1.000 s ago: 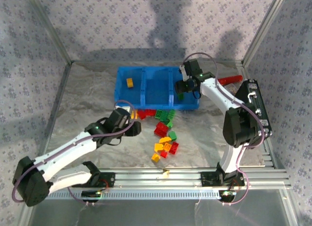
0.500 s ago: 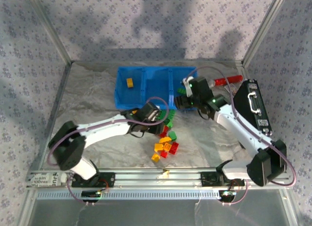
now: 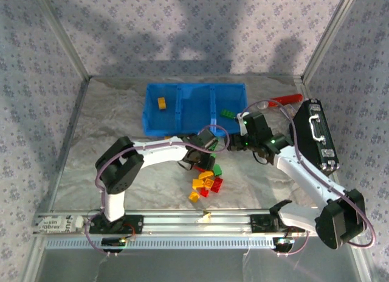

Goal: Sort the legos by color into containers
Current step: Pick up the lego from the center of the table.

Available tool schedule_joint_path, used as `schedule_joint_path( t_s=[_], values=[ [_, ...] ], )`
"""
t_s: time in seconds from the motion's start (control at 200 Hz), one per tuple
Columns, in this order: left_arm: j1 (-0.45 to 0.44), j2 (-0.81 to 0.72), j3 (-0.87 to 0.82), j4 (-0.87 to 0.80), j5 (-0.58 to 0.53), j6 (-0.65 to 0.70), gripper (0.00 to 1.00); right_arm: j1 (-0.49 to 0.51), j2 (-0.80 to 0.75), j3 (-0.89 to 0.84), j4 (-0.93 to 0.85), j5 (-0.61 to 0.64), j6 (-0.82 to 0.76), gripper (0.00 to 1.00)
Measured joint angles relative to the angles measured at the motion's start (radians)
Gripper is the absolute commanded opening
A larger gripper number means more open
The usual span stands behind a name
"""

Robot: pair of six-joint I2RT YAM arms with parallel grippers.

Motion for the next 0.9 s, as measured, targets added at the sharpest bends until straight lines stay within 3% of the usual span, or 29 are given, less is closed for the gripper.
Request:
schedule_joint_path(
  t_s=[0.405, 0.899],
  values=[
    [-0.02, 0.0, 0.005, -0.09, -0.027, -0.005, 0.82, -0.025, -0.043, -0.052, 0.023, -0.009, 0.0, 0.78],
    [-0.02, 0.0, -0.028, -0.088, -0.034, -0.012, 0.74, -0.058, -0.078, -0.069, 0.029, -0.014, 0.011, 0.77]
  ],
)
